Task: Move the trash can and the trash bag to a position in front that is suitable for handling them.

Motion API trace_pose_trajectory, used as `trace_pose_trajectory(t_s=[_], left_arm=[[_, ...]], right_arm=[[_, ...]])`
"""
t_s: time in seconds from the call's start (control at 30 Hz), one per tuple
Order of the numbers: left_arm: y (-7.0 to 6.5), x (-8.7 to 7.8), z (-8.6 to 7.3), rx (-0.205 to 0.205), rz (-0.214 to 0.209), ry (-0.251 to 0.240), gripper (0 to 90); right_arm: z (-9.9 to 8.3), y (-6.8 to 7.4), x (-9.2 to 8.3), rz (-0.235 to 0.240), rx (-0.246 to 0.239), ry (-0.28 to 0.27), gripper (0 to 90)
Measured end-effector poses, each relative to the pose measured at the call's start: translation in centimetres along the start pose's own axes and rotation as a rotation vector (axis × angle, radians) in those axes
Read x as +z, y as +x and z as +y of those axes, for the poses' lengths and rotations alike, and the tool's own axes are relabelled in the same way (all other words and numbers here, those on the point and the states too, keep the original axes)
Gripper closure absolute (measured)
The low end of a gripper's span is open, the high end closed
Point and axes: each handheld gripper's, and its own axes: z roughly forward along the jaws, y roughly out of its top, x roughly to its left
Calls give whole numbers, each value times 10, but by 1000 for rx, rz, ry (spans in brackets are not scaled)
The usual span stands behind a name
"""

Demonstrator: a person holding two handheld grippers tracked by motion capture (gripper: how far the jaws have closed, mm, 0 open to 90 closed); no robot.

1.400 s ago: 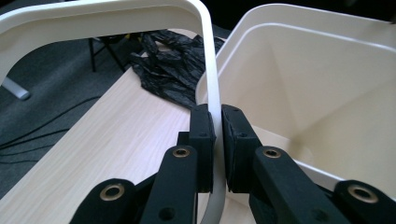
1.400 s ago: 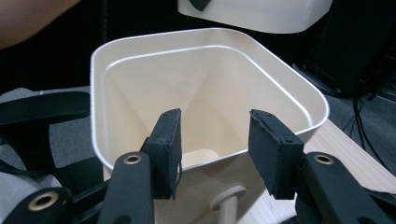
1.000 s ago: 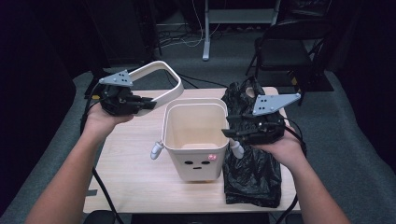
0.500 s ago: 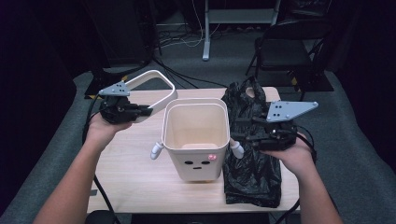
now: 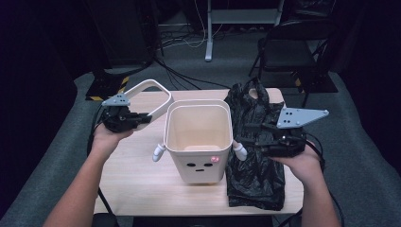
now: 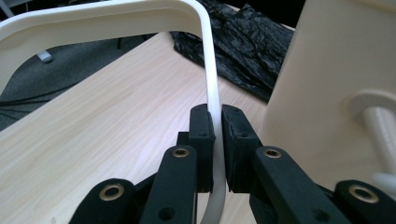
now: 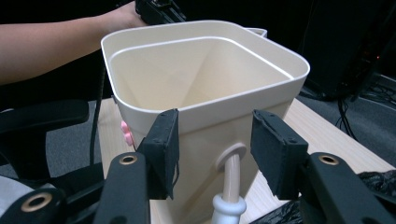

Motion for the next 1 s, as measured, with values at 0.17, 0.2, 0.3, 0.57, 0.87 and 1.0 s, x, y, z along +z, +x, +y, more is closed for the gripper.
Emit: trace_pose_trajectory(t_s=[0.17, 0.2, 0.3, 0.57, 0.87, 1.0], left_arm=[[5, 6, -12, -25, 15, 25, 832], [5, 6, -12, -25, 15, 25, 832], [8, 9, -21, -36, 29, 34, 832], [15, 14, -45, -59, 59, 45, 832], [19, 23, -75, -91, 83, 58, 831], [20, 27, -84, -101, 94, 57, 832]], right_arm=[[-9, -1, -2, -16, 17, 6, 509], [-9, -1, -2, -16, 17, 6, 509], [-11, -2, -5, -27, 18, 6, 507], [-16, -1, -6, -31, 19, 4, 507], [-14, 1, -7, -40, 9, -15, 506], [-14, 2, -7, -42, 8, -13, 506]])
